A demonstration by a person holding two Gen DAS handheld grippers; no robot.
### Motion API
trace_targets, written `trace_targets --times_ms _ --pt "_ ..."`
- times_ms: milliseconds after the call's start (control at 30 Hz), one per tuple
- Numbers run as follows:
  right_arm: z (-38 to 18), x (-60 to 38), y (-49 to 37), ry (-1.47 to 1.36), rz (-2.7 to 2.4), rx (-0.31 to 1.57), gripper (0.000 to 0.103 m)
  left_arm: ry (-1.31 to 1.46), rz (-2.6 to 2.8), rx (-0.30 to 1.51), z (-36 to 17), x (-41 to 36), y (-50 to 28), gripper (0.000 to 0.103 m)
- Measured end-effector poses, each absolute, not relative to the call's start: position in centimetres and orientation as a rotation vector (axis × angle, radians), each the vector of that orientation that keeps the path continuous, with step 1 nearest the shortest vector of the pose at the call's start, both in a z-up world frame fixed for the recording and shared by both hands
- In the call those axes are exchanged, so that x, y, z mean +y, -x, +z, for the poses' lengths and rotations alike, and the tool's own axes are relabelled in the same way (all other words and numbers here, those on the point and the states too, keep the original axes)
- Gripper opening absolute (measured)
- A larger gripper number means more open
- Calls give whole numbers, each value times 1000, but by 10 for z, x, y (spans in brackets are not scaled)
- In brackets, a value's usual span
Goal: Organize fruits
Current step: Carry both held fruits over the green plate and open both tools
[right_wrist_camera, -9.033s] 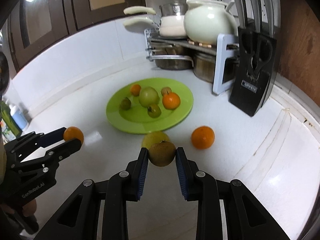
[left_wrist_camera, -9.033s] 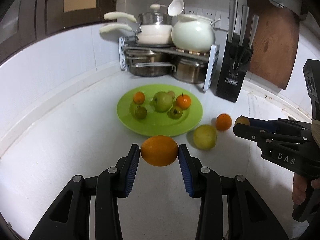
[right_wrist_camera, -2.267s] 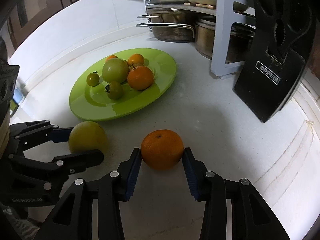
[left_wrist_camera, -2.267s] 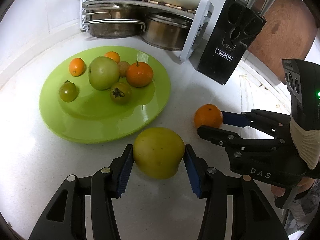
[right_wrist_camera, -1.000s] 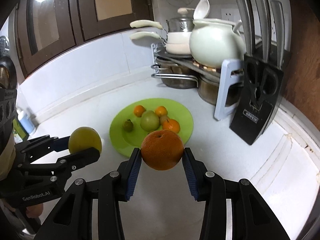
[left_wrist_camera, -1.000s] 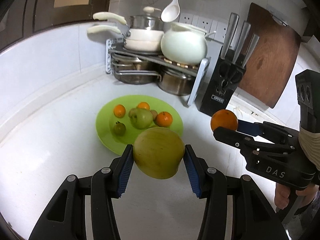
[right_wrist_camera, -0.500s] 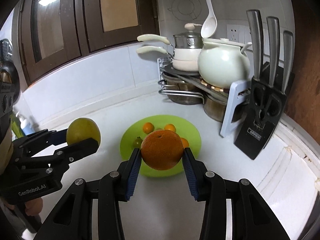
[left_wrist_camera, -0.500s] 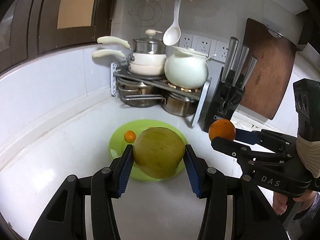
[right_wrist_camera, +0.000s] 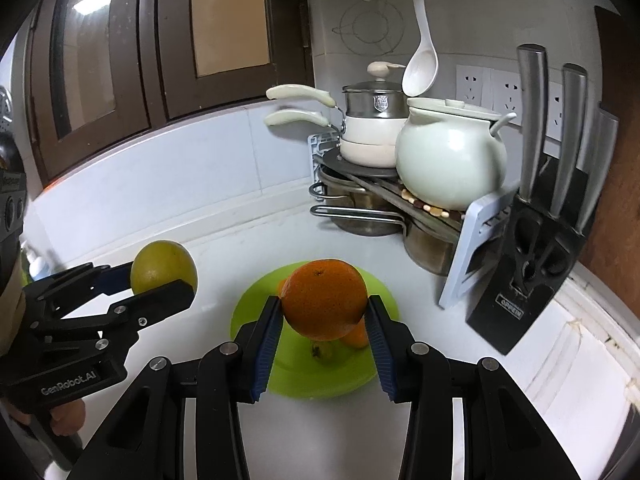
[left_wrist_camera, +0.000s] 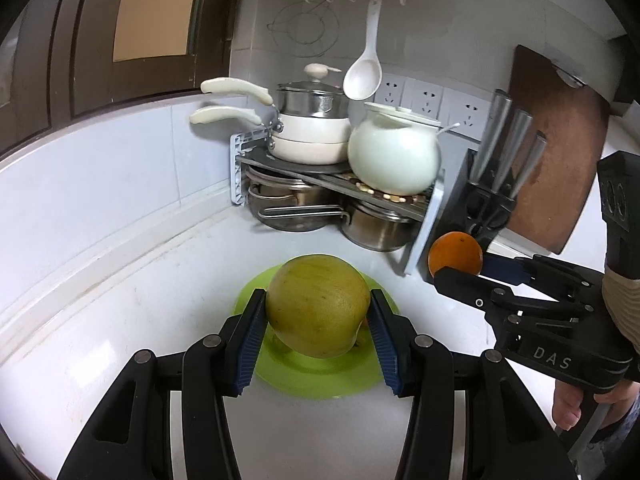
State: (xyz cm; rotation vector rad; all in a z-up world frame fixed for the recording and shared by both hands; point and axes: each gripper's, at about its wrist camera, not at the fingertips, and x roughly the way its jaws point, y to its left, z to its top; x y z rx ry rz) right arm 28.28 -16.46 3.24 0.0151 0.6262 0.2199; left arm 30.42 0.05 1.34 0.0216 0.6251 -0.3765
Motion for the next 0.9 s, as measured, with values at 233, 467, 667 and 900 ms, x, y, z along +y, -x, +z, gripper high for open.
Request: trace_targets --times_ms 233,467,667,900 --pt "27 -162 -318 -21 217 663 43 -43 -365 651 10 -3 -339 49" --pt "14 -164 -350 -15 216 719 43 -48 -376 689 0 -10 -376 49" --pt "-4 -172 -372 -30 218 766 43 -61 -386 739 -16 -19 -405 49" --pt "-27 -179 -397 -60 214 819 43 -93 -398 802 -42 -31 -438 50"
